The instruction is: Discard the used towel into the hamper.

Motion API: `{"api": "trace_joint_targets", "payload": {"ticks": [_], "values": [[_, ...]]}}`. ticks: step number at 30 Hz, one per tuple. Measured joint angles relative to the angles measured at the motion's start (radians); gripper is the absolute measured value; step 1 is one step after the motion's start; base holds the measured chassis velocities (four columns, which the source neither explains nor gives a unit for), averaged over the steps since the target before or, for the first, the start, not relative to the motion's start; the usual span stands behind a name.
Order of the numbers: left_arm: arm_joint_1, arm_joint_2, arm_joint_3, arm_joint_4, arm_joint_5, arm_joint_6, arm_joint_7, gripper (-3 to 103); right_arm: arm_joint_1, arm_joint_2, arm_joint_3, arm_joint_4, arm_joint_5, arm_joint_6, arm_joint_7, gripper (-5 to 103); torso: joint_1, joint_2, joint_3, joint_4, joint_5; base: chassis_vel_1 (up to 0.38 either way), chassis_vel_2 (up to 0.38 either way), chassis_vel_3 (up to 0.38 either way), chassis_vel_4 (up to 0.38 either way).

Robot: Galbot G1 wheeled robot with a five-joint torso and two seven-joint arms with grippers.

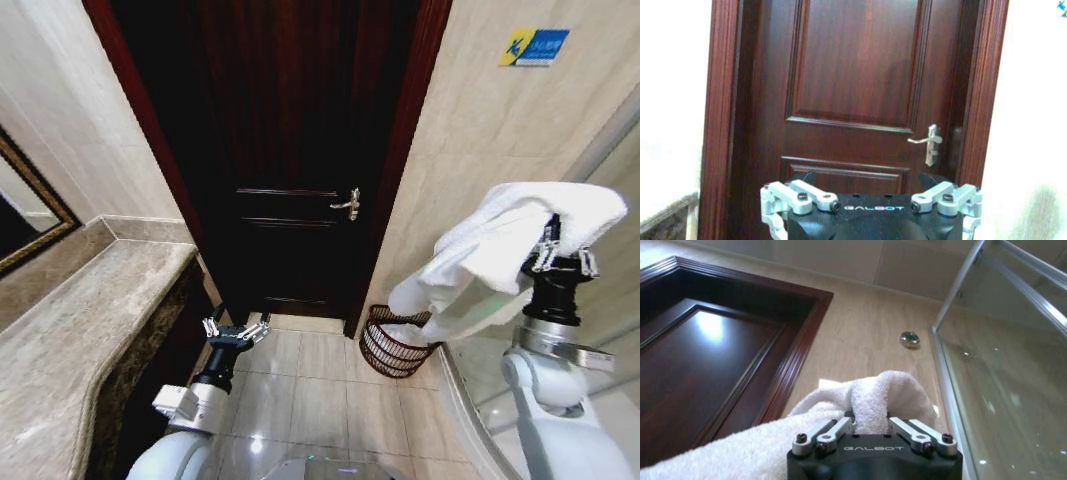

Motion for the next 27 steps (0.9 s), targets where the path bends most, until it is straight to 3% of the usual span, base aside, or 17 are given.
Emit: {"api": "trace_joint_targets", "payload": {"ticks": [18, 27], "values": [[0.0, 0.0, 0.0, 0.0, 0.0, 0.0, 0.0, 100, -0.039, 0.019, 0.019, 0.051, 0.011, 0.03, 0.003, 13, 0.002, -0.001, 0.001, 0.0005, 0.0, -0.128, 0.13, 0.121, -0.116], [0.0, 0.0, 0.0, 0.0, 0.0, 0.0, 0.0, 100, -0.05, 0.027, 0.026, 0.021, 0.022, 0.032, -0.031, 13, -0.001, 0.0, 0.0, 0.0, -0.0004, -0.009, 0.018, -0.019, -0.028]]}}
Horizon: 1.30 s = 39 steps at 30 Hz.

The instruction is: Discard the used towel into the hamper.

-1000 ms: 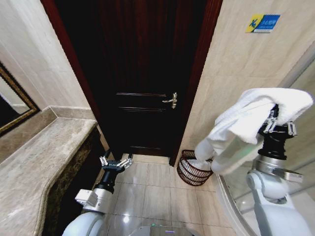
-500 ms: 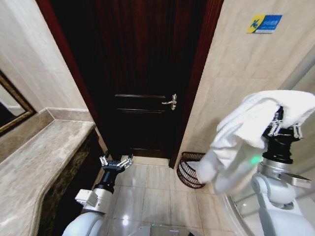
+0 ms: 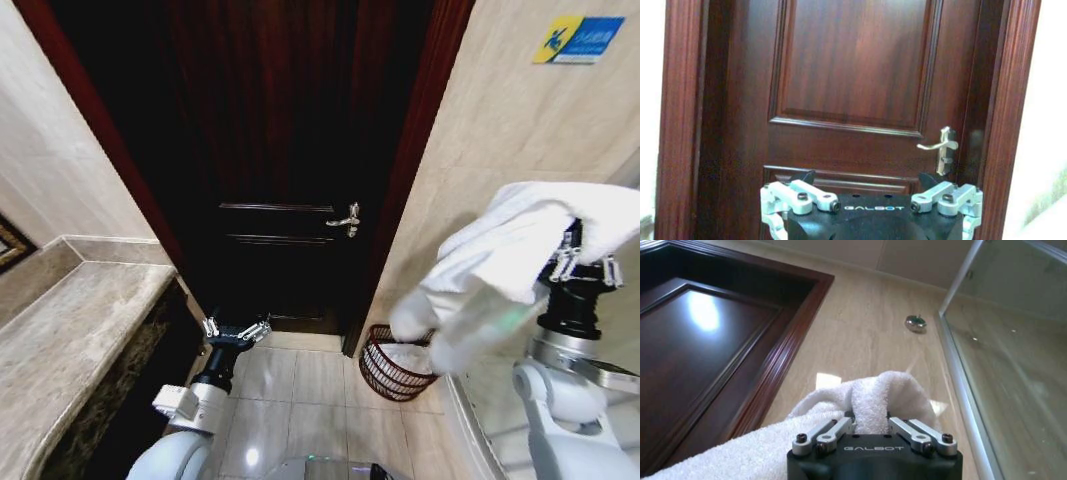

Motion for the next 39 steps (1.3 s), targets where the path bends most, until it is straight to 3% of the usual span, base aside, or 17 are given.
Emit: {"api": "trace_joint_targets", "payload": {"ticks": [22, 28, 39], "values": [[0.0, 0.0, 0.0, 0.0, 0.0, 0.0, 0.0, 100, 0.122, -0.006, -0.119, -0.3, 0.01, 0.011, -0.044, 13, 0.001, 0.0, 0.0, 0.0001, 0.0005, 0.003, -0.003, -0.002, 0.002], [0.0, 0.0, 0.0, 0.0, 0.0, 0.0, 0.0, 100, 0.189, -0.038, -0.133, -0.439, 0.065, 0.029, -0.085, 13, 0.001, 0.0, 0.0, 0.0001, 0.0005, 0.0, 0.0, 0.0, 0.0], [0.0, 0.0, 0.0, 0.0, 0.0, 0.0, 0.0, 100, 0.231, -0.034, -0.196, -0.548, 0.088, 0.05, -0.117, 13, 0.001, 0.0, 0.0, 0.0001, 0.0001, 0.0, 0.0, 0.0, 0.0]]}}
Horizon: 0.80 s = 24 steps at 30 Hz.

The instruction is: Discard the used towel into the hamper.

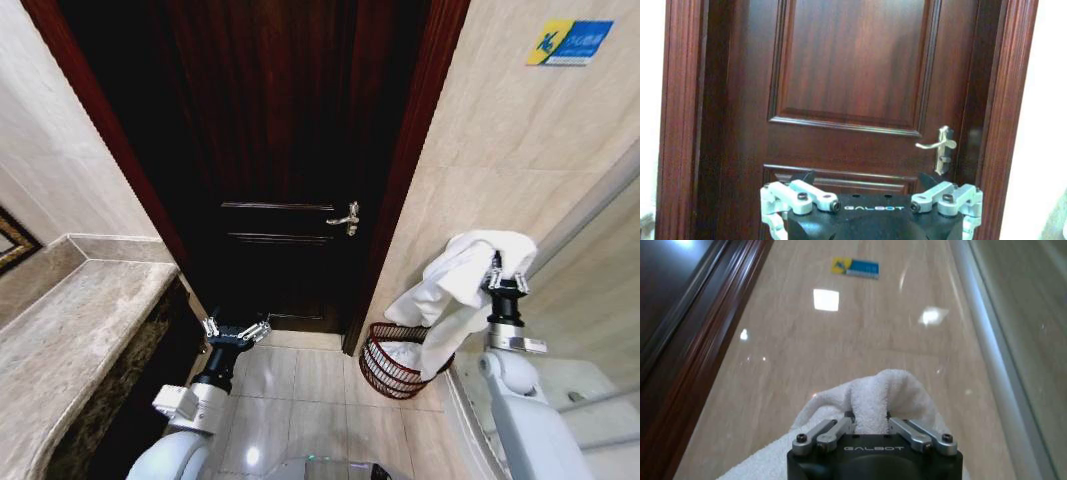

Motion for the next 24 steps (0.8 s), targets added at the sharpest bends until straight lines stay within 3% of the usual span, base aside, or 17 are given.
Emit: {"api": "trace_joint_targets", "payload": {"ticks": [24], "values": [[0.0, 0.0, 0.0, 0.0, 0.0, 0.0, 0.0, 100, 0.02, 0.048, -0.049, -0.298, -0.007, 0.107, -0.061, 13, 0.0, 0.0, 0.0, 0.0, 0.0002, 0.0, 0.0, 0.0, 0.0]]}}
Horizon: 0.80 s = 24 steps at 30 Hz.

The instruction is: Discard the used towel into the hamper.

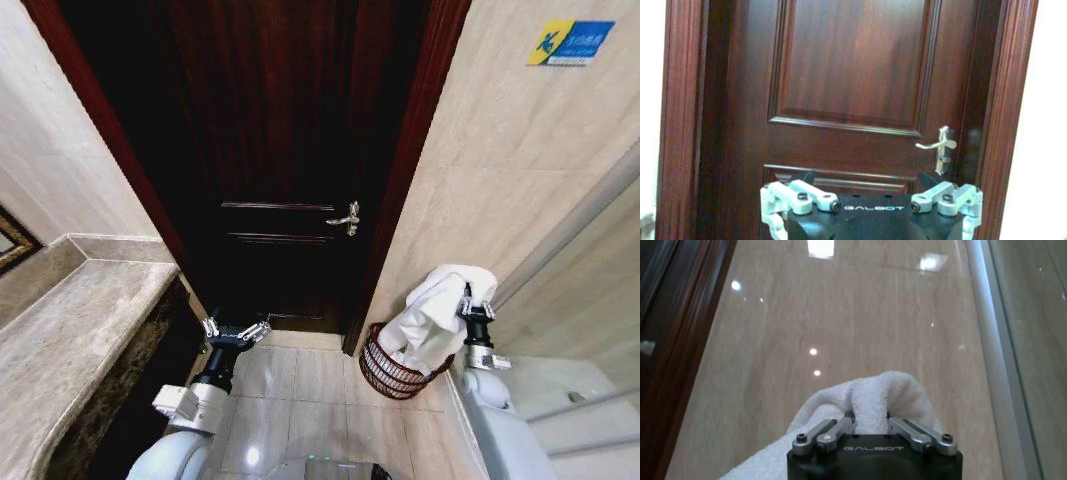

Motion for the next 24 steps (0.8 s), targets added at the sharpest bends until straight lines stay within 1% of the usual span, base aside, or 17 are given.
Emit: {"api": "trace_joint_targets", "payload": {"ticks": [4, 8, 12, 13, 16, 24], "values": [[0.0, 0.0, 0.0, 0.0, 0.0, 0.0, 0.0, 100, 0.017, 0.01, -0.004, -0.071, -0.003, 0.021, -0.025, 13, 0.0, 0.0, 0.0, 0.0001, 0.0, 0.0, 0.0, 0.0, 0.0], [0.0, 0.0, 0.0, 0.0, 0.0, 0.0, 0.0, 100, 0.024, 0.016, -0.01, -0.118, -0.006, 0.023, -0.036, 13, 0.0, 0.0, 0.0, 0.0, 0.0, 0.0, 0.0, 0.0, 0.0], [0.0, 0.0, 0.0, 0.0, 0.0, 0.0, 0.0, 100, 0.054, 0.032, -0.02, -0.22, -0.005, 0.024, -0.049, 13, 0.0, 0.0, 0.0, 0.0, 0.0002, 0.0, 0.0, 0.0, 0.0], [0.0, 0.0, 0.0, 0.0, 0.0, 0.0, 0.0, 100, 0.054, 0.032, -0.02, -0.22, -0.005, 0.024, -0.049, 13, 0.0, 0.0, 0.0, 0.0, 0.0002, 0.0, 0.0, 0.0, 0.0], [0.0, 0.0, 0.0, 0.0, 0.0, 0.0, 0.0, 100, 0.065, 0.041, -0.014, -0.273, -0.054, 0.024, -0.068, 13, 0.0, 0.0, 0.0, 0.0001, 0.0001, 0.0, 0.0, 0.0, 0.0], [0.0, 0.0, 0.0, 0.0, 0.0, 0.0, 0.0, 100, 0.09, 0.058, -0.015, -0.355, -0.081, 0.024, -0.102, 13, 0.0, 0.0, 0.0, 0.0, -0.0002, 0.0, 0.0, 0.0, 0.0]]}}
